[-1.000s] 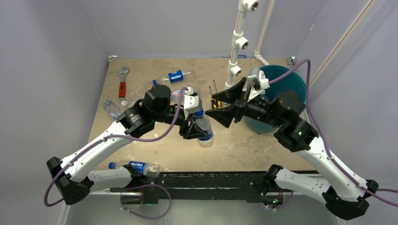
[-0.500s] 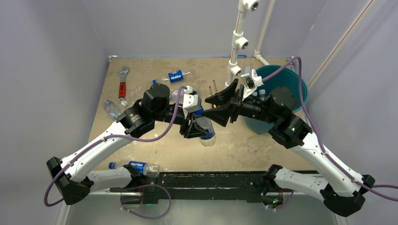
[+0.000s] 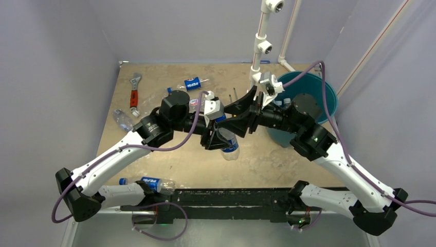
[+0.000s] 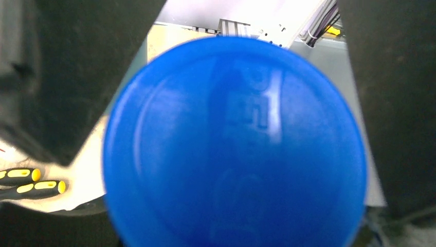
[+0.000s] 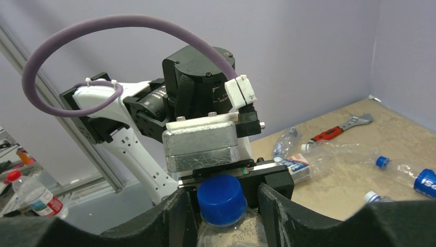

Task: Put the plastic bottles in the bin
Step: Place the plastic bottle in the trash bin.

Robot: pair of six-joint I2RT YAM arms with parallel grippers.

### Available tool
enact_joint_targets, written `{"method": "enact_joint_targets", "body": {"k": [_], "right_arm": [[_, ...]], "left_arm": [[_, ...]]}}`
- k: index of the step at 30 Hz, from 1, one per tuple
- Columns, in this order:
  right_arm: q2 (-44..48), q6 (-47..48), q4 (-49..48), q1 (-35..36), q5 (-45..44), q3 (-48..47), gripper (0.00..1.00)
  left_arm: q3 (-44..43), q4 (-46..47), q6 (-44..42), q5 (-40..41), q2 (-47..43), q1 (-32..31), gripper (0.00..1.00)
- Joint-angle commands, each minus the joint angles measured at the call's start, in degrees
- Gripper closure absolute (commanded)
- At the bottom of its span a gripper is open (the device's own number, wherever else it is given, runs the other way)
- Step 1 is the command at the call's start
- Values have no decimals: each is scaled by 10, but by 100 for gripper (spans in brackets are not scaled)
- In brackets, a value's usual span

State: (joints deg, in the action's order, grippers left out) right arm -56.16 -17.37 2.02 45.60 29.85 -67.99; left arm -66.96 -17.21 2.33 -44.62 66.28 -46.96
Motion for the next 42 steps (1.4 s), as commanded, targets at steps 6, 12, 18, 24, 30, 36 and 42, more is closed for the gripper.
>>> {"method": "enact_joint_targets", "body": {"k": [6,12,18,24,30,36,42], "right_arm": [[-21,-8,-25,5,15,1,57],[-22,1,-21,6,32,3,81],[13,9,-1,5,-13,8,100],[60,20,36,6,-92,-2,100],[107,26,42,5,-219,-5,100],[171,55,8,5,-408,-20,100],[113,119,28,5,-610,-127,100]], "left_arm": [[-7,35,16,-10,-5,-1,100],[-2,40,19,-9,-8,-1,100],[14,47,18,18,-32,-1,53],[48,78,30,71,-83,-1,12],[70,98,38,128,-123,-1,3],[109,156,38,259,-210,-1,1],[166,243,47,356,-292,0,1]]}}
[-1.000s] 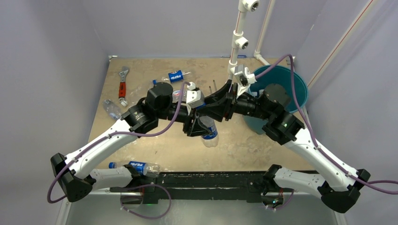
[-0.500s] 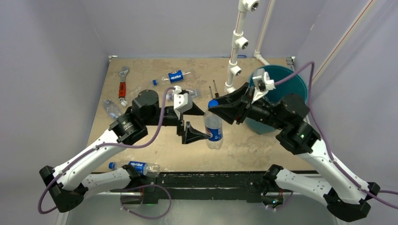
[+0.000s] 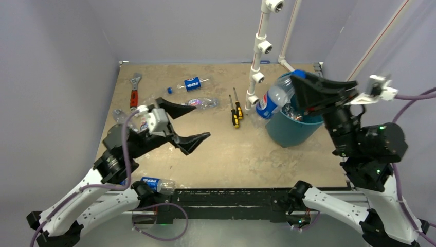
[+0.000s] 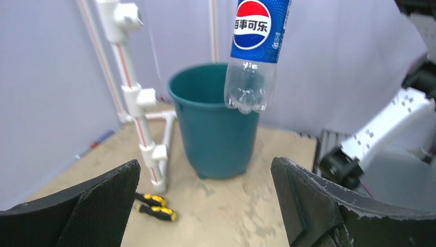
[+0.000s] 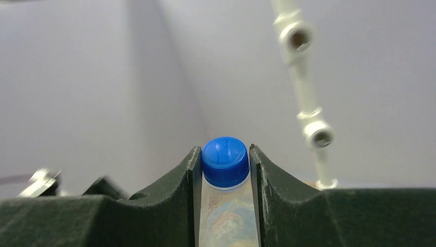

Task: Put the plastic bottles in the bin
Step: Place the plastic bottle in the trash bin.

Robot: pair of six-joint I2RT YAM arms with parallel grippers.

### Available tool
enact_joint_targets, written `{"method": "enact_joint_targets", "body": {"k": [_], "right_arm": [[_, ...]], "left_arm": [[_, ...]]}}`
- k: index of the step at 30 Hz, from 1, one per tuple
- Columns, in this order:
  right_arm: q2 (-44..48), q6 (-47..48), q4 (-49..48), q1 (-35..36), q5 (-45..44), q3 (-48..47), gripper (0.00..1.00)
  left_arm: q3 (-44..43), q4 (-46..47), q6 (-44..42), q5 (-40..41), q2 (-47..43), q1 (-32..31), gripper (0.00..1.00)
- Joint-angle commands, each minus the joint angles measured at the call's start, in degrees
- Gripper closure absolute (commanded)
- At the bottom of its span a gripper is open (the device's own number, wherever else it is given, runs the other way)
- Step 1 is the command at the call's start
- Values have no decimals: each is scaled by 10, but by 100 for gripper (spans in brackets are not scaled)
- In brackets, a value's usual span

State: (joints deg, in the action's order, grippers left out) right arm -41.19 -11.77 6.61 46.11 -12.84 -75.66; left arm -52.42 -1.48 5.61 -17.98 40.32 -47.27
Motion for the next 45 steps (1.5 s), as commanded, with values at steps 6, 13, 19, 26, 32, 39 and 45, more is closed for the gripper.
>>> {"method": "enact_joint_targets", "body": {"k": [6,13,19,26,32,39,45], "right_arm": [[-95,232,-167,0,-388,-54,100],[-166,346,-290,-50,-461,-59,100],[-224,189,-128,-257,-410,-54,100],[-245,13,-26,-355,-369,48,100],[-212,-37,22,-359,-289,106,81],[-152,-52,45,-358,-252,100,19],[-95,-89,95,-358,-139,64,15]], "left_arm": [[46,93,21,116,-23,2,1],[70,103,45,265,-37,3,1],[94,106,47,349,-86,3,1],[81,75,76,413,-70,3,1],[87,69,83,402,-67,3,1],[88,71,88,399,-59,3,1],[85,61,93,413,-50,3,1]]}}
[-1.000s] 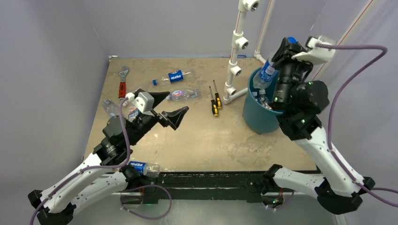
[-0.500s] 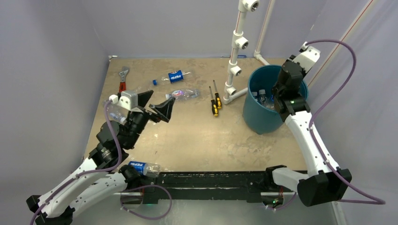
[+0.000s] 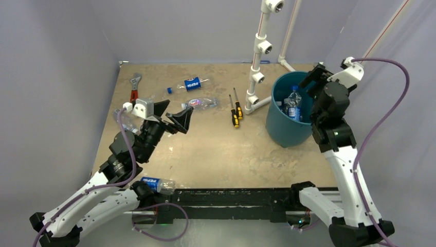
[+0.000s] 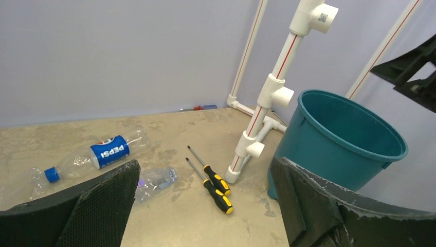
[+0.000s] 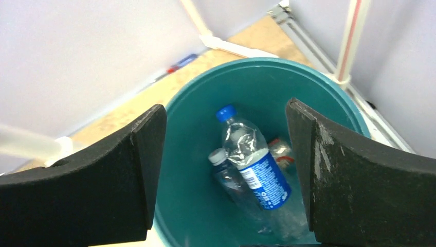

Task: Put the plastic bottles in the bin
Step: Place the plastic bottle in the trash bin, then pick up the plastic bottle at the center of the board.

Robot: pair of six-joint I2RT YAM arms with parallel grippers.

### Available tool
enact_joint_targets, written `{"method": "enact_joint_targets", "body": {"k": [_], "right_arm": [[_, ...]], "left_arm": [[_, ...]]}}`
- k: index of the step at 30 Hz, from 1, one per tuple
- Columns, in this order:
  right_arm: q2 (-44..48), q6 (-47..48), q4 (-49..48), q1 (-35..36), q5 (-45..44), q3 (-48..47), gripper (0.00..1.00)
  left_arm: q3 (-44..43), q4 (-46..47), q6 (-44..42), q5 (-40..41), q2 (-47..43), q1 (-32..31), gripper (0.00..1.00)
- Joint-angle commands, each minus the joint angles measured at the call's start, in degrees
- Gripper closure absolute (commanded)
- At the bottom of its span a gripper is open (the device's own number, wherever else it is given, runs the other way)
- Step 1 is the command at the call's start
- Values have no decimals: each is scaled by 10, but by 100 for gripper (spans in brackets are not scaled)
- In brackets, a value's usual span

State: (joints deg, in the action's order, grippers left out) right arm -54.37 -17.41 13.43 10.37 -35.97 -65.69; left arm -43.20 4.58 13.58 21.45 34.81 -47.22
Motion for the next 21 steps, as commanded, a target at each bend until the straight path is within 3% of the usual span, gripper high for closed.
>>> {"method": "enact_joint_targets", "body": {"k": [1,3,6,8,13,18,21], "right_arm": [[55,-34,19,0,132,-33,15],[102,-24,-20,0,247,-8,16],[145,-18,-74,1,497,41,15],[163,-47,-118,4,589,93,14],[231,-107,-207,14,656,200,13],[284,-105,-217,38,649,239,13],[303,-128,-250,49,658,268,14]], "left_arm": [[-8,-1,15,32,5,3,1],[-9,-10,19,70,8,3,1],[-22,-42,33,126,31,2,1],[-31,-75,49,144,64,3,1],[-85,-184,144,111,178,64,1],[-97,-253,172,47,233,217,1],[-109,-279,177,-10,281,341,1]]}}
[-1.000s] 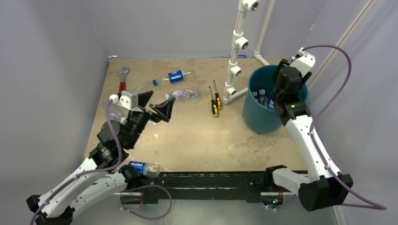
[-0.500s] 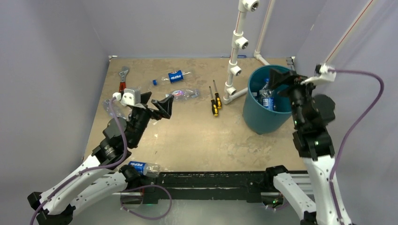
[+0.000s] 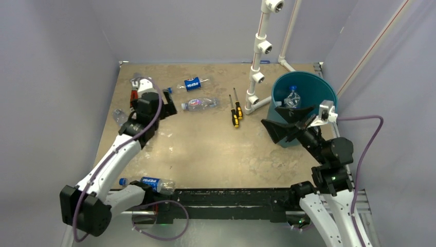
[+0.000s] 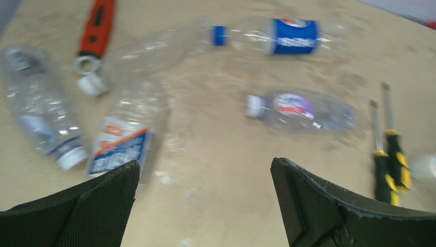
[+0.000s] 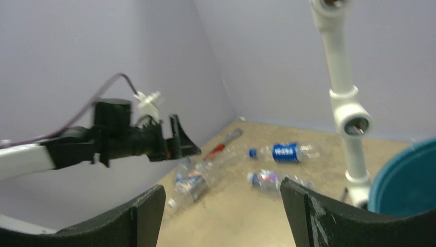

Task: Put the plastic bottles in the bin
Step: Pick up the plastic bottle at the center of the board.

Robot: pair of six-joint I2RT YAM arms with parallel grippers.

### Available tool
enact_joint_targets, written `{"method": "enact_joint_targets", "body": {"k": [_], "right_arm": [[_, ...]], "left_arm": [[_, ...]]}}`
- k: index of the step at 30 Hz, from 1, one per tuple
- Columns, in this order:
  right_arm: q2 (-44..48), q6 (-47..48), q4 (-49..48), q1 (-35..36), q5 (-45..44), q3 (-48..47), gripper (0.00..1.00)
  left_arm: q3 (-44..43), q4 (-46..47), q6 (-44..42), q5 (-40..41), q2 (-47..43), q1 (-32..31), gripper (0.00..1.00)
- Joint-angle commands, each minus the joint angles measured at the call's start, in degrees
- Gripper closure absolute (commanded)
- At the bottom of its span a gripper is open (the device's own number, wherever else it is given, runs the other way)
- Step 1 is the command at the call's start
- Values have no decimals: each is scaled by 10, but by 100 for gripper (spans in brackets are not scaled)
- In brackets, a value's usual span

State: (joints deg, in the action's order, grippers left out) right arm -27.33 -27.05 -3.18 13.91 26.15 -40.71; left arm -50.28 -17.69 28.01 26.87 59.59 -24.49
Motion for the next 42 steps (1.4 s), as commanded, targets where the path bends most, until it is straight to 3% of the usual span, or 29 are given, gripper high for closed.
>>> {"method": "enact_joint_targets", "body": {"k": [1,5,10,17,22,35,42], "right_arm": [[34,-38,-95,19,39,27,14],[46,-48,-132,49,33,64,14],[65,-36,-120,75,28,76,14],[87,-14,-85,102,7,70,14],[95,-9,-74,110,6,70,14],[108,27,-38,132,-19,57,14],[100,29,-35,139,-18,55,14]], "left_arm": [[-42,-58,39,-69,43,130,1],[-41,-34,60,-19,77,150,1],[-38,-29,66,-19,128,197,1],[-48,10,-21,-18,187,199,1],[-99,-18,-90,-38,263,199,1],[-117,-36,-123,-50,354,234,1],[-137,-33,-113,-100,398,235,16]]}}
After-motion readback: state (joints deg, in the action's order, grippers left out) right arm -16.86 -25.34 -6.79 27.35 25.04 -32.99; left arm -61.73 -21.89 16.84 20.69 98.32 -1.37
